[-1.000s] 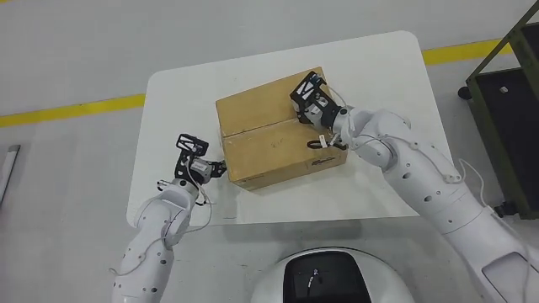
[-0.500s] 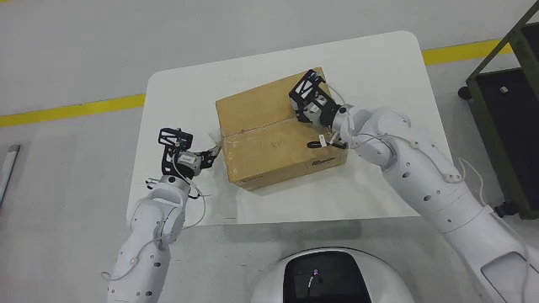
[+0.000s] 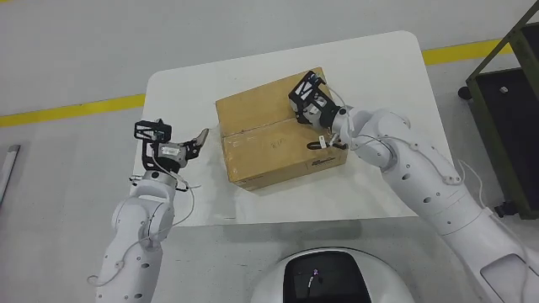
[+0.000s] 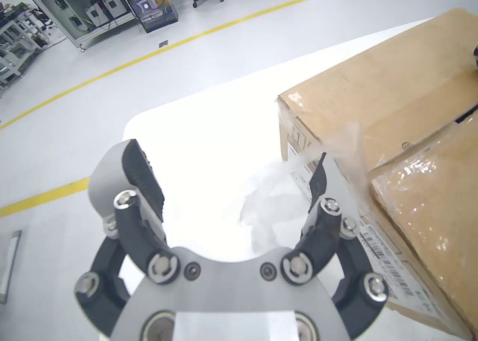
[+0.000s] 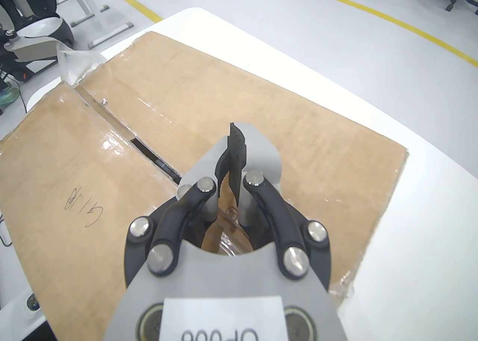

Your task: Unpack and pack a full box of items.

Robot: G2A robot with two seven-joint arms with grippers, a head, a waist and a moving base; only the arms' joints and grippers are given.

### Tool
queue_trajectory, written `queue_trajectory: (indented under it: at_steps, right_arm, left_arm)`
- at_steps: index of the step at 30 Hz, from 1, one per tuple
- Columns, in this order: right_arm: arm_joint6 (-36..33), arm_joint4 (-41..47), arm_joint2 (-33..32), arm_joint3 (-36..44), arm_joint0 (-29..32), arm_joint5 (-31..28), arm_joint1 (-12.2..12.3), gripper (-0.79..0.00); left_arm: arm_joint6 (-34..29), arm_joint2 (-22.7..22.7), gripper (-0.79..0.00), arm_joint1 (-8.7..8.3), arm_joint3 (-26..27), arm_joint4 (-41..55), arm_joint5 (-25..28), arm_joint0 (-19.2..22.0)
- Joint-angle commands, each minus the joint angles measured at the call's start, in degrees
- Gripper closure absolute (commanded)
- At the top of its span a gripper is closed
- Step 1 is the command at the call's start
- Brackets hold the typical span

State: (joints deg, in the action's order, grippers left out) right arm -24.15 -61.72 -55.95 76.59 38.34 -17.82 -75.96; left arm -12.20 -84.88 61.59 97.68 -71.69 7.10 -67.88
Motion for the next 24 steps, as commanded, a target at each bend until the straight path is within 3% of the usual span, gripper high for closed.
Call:
queue_trajectory:
  at_steps: [1, 4, 14, 19, 24]
  right_arm:
    - [0.0, -0.1, -0.1, 0.1, 0.1, -0.1, 0.0, 0.0]
    - [-0.1, -0.2, -0.2, 0.2, 0.3, 0.0, -0.1, 0.0]
    - [-0.5, -0.6, -1.0, 0.9, 0.9, -0.3, -0.1, 0.0]
    - [-0.8, -0.8, -1.3, 1.0, 1.0, -0.5, -0.1, 0.0]
    - [-1.0, -0.9, -1.3, 1.1, 1.0, -0.6, -0.2, 0.0]
  left_arm:
    - [-0.2, -0.2, -0.785, 0.05, 0.3, 0.5, 0.1, 0.0]
    - [-0.8, -0.4, -0.785, 0.06, 1.0, 0.4, 0.5, -0.1]
    - [-1.2, -0.7, -0.785, -0.86, 1.4, -17.0, 3.2, -2.8]
    - [-1.2, -3.4, -0.785, -0.96, 4.5, -17.6, 1.2, -6.2]
    - [-1.0, -3.6, -0.785, -1.33, 4.9, -17.6, 8.9, -9.4]
